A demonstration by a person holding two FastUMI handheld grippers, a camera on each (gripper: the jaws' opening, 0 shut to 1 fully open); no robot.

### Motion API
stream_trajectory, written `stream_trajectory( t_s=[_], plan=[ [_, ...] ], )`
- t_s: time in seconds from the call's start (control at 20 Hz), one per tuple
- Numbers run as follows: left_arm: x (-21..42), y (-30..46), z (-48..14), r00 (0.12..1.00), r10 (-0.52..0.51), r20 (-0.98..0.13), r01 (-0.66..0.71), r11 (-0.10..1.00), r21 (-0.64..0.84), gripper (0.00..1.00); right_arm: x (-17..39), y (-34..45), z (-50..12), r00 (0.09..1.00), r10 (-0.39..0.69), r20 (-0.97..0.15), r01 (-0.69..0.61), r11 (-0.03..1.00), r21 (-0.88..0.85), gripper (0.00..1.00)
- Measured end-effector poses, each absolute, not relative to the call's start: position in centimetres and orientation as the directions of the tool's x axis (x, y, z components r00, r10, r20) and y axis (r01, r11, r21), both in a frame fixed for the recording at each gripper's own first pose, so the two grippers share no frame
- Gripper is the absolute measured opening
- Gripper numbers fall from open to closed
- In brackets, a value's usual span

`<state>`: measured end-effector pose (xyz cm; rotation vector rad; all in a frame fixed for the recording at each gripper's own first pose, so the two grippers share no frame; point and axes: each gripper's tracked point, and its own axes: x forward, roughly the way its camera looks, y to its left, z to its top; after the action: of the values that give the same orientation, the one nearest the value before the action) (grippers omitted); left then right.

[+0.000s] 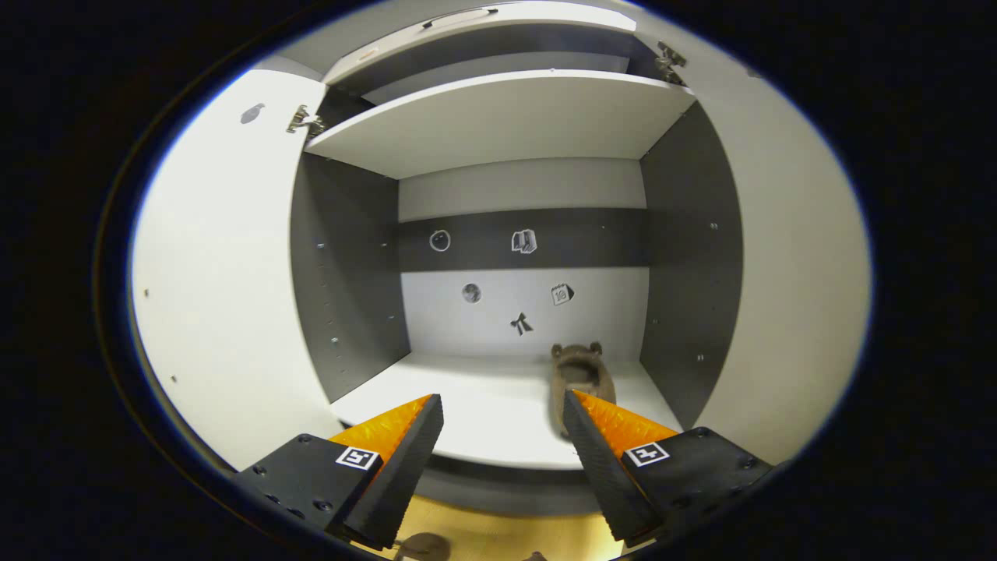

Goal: Grab one shoe with the right hand and put it into the shoe cabinet, grab the other shoe with the left hand and put it into the shoe cabinet; then close the right door with the right hand and the left door with the left hand.

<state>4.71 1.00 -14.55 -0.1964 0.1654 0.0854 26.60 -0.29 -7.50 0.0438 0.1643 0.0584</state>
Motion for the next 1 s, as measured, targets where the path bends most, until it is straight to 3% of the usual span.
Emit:
stream_trajectory(
  t_s=[0.25,0.45,1.0],
  plan=[
    [4.2,-0.6,-21.9,0.963,-0.028,-0.27,-0.022,0.983,-0.18,0.95,18.9,-1.5,-11.2,0.991,0.006,-0.132,0.001,0.998,0.055,0.98],
    [3.9,-0.9,-30.2,0.929,-0.027,-0.37,-0.047,0.981,-0.19,0.93,15.2,-2.7,-14.9,0.992,-0.03,-0.124,0.038,0.997,0.065,0.98],
    [5.9,-1.5,-47.7,0.849,0.028,-0.527,-0.14,0.975,-0.174,0.83,12.7,-4.0,-24.2,0.979,-0.031,-0.201,0.037,0.999,0.024,0.98]
  ],
)
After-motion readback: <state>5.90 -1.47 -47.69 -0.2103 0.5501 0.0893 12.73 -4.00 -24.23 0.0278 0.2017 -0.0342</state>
